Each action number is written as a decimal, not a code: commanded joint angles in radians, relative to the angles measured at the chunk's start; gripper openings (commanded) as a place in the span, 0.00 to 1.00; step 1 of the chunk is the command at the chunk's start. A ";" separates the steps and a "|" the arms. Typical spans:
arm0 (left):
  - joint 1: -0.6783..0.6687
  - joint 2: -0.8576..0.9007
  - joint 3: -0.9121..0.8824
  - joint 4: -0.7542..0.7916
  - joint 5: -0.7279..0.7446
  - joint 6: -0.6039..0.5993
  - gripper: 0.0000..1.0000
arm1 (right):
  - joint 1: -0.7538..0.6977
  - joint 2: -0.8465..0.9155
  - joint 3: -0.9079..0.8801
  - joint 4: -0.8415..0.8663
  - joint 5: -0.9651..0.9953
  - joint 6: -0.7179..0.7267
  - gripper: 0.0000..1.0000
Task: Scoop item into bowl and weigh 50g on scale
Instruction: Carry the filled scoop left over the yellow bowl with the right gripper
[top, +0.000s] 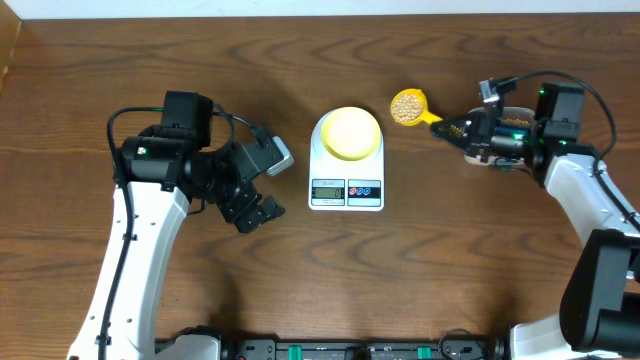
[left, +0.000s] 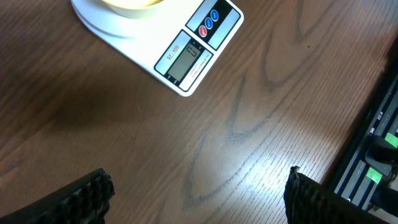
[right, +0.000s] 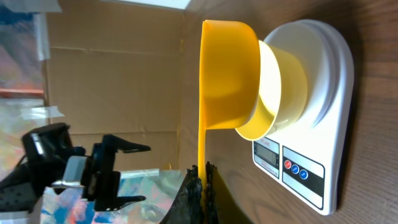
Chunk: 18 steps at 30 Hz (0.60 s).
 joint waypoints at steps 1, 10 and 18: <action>-0.002 -0.001 -0.005 -0.003 -0.006 0.009 0.90 | 0.048 0.002 0.008 0.003 0.063 0.009 0.01; -0.002 -0.001 -0.005 -0.003 -0.006 0.009 0.91 | 0.179 0.002 0.008 0.013 0.227 -0.057 0.01; -0.002 -0.001 -0.005 -0.003 -0.006 0.009 0.90 | 0.248 0.002 0.008 0.049 0.321 -0.216 0.01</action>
